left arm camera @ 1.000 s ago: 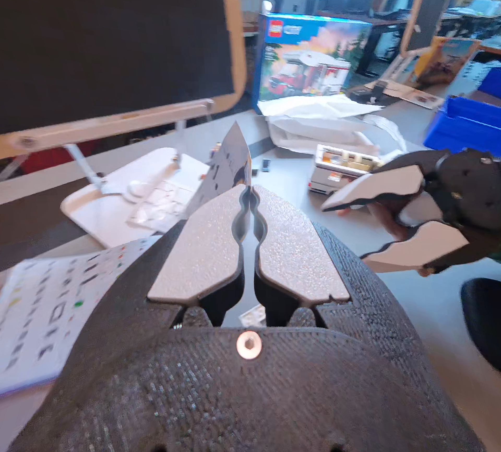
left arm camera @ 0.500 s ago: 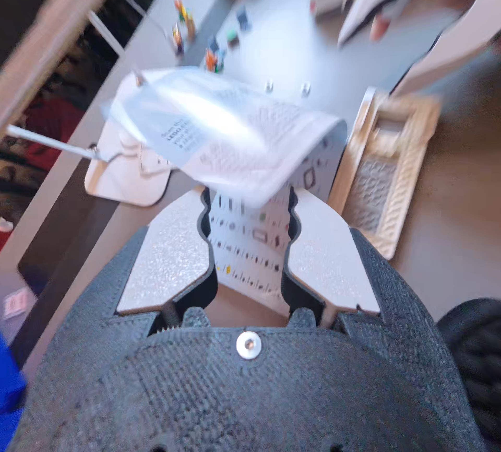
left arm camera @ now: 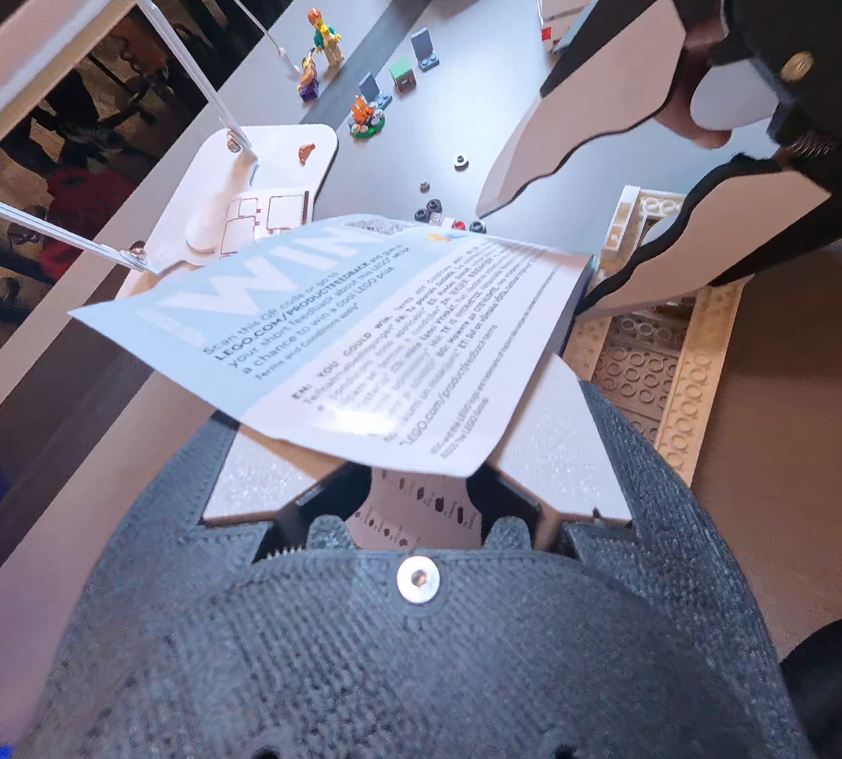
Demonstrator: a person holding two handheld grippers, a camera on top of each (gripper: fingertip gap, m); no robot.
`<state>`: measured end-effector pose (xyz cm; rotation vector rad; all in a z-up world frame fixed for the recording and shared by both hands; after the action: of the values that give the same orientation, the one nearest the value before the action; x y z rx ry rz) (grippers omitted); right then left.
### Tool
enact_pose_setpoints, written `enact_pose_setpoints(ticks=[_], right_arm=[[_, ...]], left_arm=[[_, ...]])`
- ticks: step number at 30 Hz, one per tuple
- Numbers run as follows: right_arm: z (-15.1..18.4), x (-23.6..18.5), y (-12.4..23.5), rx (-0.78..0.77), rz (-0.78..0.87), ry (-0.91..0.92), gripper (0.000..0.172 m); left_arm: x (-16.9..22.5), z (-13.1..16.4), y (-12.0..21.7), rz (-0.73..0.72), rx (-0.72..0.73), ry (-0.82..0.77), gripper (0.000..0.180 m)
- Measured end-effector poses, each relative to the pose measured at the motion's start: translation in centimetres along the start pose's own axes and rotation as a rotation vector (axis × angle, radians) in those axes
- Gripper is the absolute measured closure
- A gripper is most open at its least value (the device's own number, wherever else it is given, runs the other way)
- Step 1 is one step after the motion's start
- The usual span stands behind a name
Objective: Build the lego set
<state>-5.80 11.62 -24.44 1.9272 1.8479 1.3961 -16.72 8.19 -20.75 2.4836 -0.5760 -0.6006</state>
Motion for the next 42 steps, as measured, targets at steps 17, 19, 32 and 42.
enact_pose_setpoints(ticks=[17,19,32,42], right_arm=[[0.1,1.0,0.1,0.142,0.094,-0.013,0.171],[0.1,1.2,0.1,0.162,0.08,-0.073,0.172],[0.5,1.4,0.2,0.225,0.072,-0.232,0.171],[-0.9,3.6,-0.6,0.183,0.427,-0.117,0.172]], left_arm=[[0.0,0.3,1.0,0.056,0.007,0.032,0.125],[0.8,0.9,0.7,0.074,-0.029,0.037,0.118],[1.9,2.4,-2.0,-0.214,-0.15,-0.306,0.18],[0.8,-2.7,0.0,-0.246,-0.066,-0.337,0.166]])
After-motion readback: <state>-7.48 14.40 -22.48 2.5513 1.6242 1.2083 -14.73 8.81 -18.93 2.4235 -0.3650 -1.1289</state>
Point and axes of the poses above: each gripper's, where its closed fingertips meet, y back along the fingers, z out of its underside, x = y × z across the jaws, the point moved 6 cm from there along y, back along the fingers, and after that the axes turned 1 degree about -z, right-handed, at the moved point
